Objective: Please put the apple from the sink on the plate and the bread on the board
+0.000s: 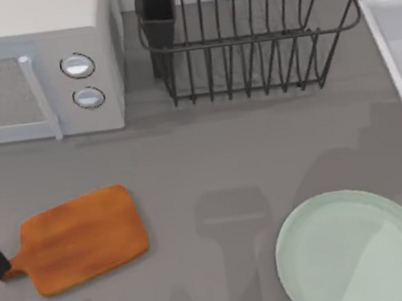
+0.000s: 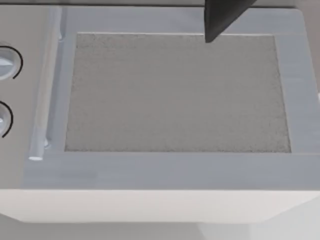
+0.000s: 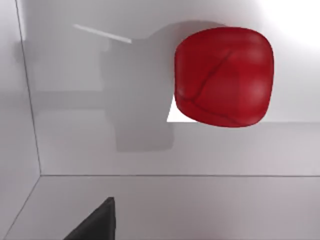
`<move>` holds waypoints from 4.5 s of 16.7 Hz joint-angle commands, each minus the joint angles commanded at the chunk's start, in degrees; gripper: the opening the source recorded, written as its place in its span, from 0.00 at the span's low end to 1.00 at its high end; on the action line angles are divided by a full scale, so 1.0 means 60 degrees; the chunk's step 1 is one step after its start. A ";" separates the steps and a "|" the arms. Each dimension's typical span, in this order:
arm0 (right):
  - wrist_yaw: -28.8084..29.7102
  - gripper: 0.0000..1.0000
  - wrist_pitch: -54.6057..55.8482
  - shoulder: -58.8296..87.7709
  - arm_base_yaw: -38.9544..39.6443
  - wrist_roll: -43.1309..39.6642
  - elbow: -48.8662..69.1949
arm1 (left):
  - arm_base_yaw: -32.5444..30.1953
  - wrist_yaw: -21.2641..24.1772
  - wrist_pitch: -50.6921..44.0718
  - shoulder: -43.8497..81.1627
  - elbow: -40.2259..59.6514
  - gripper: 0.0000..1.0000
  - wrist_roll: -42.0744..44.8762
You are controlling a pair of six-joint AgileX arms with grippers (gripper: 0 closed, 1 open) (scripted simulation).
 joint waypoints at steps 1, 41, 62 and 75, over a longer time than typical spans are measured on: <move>0.0000 1.00 0.0000 0.0000 0.0000 0.0000 0.0000 | 0.0000 0.0000 0.0000 0.0000 0.0000 1.00 0.0000; 0.0027 0.00 0.4696 0.2914 0.0014 0.0051 -0.1782 | 0.0000 0.0000 0.0000 0.0000 0.0000 1.00 0.0000; -0.0126 0.00 0.1239 0.0168 0.0211 0.0289 -0.0300 | 0.0000 0.0000 0.0000 0.0000 0.0000 1.00 0.0000; -0.0061 0.00 -0.0317 -0.2682 0.5221 0.5212 -0.1516 | 0.0000 0.0000 0.0000 0.0000 0.0000 1.00 0.0000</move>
